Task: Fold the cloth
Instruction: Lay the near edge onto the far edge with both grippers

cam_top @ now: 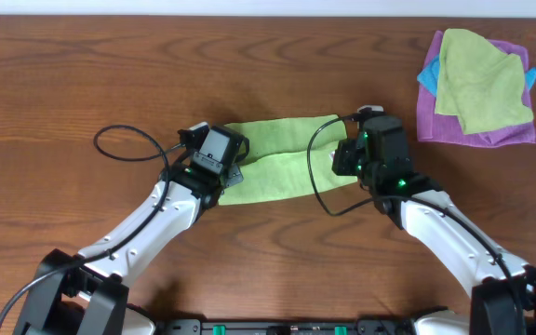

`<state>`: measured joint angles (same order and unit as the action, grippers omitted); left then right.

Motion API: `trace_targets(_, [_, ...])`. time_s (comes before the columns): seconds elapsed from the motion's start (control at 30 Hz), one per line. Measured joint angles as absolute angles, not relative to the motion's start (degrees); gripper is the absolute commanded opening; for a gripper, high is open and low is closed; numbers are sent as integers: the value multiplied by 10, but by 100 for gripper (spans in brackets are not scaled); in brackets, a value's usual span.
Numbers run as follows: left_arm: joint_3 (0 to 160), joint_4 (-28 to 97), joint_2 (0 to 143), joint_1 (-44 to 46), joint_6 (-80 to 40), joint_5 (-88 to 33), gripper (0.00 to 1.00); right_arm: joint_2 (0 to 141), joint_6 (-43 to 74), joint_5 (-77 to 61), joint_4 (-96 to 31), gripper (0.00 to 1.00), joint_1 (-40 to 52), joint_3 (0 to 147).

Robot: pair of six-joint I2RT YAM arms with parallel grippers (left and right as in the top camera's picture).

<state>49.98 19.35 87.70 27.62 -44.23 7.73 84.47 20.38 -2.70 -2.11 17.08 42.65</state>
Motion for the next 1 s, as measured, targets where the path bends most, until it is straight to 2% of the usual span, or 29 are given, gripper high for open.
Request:
trace_targets(0.27, [501, 128, 895, 273, -427, 77, 6, 880, 186, -10, 22, 1, 171, 432])
trace_targets(0.53, [560, 128, 960, 252, -389, 77, 6, 891, 173, 5, 29, 1, 148, 446])
trace_targets(1.0, [583, 130, 978, 229, -359, 77, 6, 930, 161, 8, 86, 1, 143, 448])
